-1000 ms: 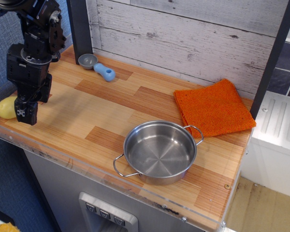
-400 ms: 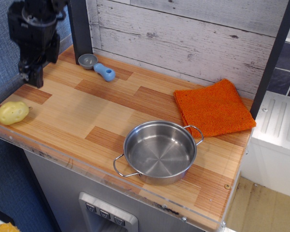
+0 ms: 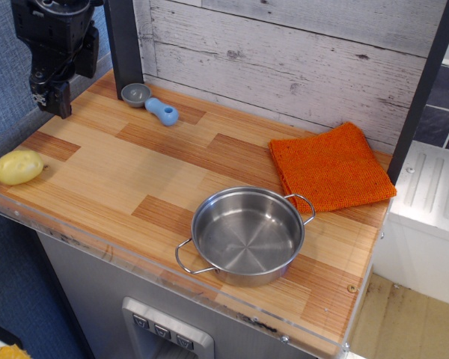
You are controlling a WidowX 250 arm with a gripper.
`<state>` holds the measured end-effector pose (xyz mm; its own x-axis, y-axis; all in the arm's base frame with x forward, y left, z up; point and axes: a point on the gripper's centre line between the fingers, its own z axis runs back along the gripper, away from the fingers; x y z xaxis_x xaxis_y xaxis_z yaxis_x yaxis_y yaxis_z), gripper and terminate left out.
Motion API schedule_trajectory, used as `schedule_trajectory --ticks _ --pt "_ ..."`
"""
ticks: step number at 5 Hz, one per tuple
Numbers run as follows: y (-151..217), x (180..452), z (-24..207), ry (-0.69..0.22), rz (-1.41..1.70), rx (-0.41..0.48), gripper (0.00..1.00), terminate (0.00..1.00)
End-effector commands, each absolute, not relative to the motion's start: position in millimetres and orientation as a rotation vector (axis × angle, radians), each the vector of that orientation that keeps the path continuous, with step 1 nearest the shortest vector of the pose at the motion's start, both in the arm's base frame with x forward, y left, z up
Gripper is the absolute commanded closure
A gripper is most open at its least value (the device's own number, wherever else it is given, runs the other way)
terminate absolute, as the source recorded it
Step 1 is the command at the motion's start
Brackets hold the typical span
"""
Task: Move yellow ball to the left bottom of the table
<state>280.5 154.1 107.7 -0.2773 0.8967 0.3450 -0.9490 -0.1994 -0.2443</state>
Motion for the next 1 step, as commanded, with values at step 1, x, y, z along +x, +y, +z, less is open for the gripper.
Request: schedule_trajectory --ticks 1 --pt "157.8 281.9 126.8 -0.53 1.792 0.118 0.0 1.0"
